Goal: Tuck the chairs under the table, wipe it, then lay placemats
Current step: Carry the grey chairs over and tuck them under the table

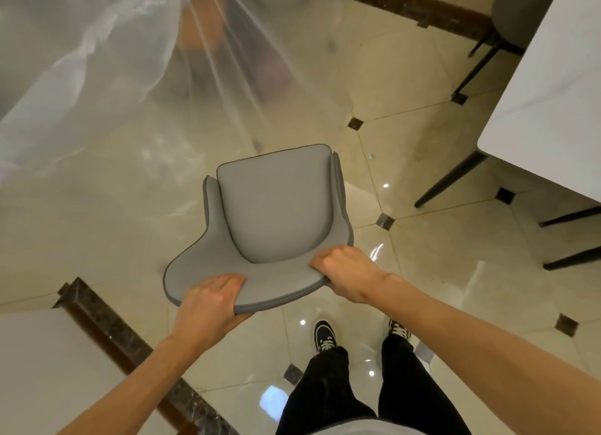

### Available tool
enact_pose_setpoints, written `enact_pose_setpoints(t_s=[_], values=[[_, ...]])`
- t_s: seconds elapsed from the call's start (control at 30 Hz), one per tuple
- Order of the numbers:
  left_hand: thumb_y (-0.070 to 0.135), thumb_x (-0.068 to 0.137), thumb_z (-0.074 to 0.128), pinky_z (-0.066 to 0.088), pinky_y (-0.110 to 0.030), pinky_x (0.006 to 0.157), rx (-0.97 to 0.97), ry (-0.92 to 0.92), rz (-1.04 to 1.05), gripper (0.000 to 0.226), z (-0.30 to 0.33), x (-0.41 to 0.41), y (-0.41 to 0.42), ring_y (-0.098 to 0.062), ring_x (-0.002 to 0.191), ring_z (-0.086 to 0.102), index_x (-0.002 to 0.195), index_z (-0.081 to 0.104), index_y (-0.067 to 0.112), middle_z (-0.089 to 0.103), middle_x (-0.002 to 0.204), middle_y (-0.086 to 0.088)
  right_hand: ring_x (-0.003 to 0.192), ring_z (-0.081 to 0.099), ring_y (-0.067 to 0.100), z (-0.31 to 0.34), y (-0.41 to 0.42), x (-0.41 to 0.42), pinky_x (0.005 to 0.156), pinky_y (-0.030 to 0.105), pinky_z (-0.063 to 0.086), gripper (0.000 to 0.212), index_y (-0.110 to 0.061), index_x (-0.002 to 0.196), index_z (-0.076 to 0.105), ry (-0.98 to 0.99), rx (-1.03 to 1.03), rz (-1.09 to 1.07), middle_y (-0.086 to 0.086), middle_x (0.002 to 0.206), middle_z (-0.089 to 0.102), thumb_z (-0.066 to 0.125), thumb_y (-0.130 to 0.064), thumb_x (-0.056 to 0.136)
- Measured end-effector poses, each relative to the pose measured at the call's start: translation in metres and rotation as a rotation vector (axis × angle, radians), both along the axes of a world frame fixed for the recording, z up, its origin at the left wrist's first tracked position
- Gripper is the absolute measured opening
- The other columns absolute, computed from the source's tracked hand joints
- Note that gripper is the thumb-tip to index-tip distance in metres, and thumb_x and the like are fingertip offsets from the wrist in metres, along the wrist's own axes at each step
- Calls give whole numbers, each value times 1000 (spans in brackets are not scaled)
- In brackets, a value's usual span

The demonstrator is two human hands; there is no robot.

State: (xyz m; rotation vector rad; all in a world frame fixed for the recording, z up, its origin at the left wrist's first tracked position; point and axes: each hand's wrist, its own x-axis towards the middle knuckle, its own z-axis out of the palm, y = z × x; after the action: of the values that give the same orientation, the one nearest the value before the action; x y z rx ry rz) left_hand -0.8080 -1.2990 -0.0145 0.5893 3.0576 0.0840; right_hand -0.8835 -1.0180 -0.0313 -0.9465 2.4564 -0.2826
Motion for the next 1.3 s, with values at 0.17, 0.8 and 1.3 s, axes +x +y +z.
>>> enact_pose_setpoints(t_s=[0.17,0.8,1.3], values=[[56,78,64,54,-28,51,150,102,-92,50,-11,-1,72,-19,59,66,90,73,8,71,78,-5,99,59,21,0,65,-15,88,38,50,17,-25,103,62,20,52,-42,-1,102,64,61,-19,87],[61,87,63,42,-30,42,230,335,-385,53,-10,-141,156,-20,50,57,70,61,11,56,59,-2,92,61,14,24,148,-64,79,28,49,19,-30,106,60,70,193,-349,-7,101,65,57,-20,90],[75,75,56,49,-32,43,69,191,-433,66,-27,-263,17,-23,53,57,73,60,10,59,66,-4,92,63,22,23,3,-133,72,32,47,20,-18,101,57,32,320,-382,2,102,64,53,-8,85]])
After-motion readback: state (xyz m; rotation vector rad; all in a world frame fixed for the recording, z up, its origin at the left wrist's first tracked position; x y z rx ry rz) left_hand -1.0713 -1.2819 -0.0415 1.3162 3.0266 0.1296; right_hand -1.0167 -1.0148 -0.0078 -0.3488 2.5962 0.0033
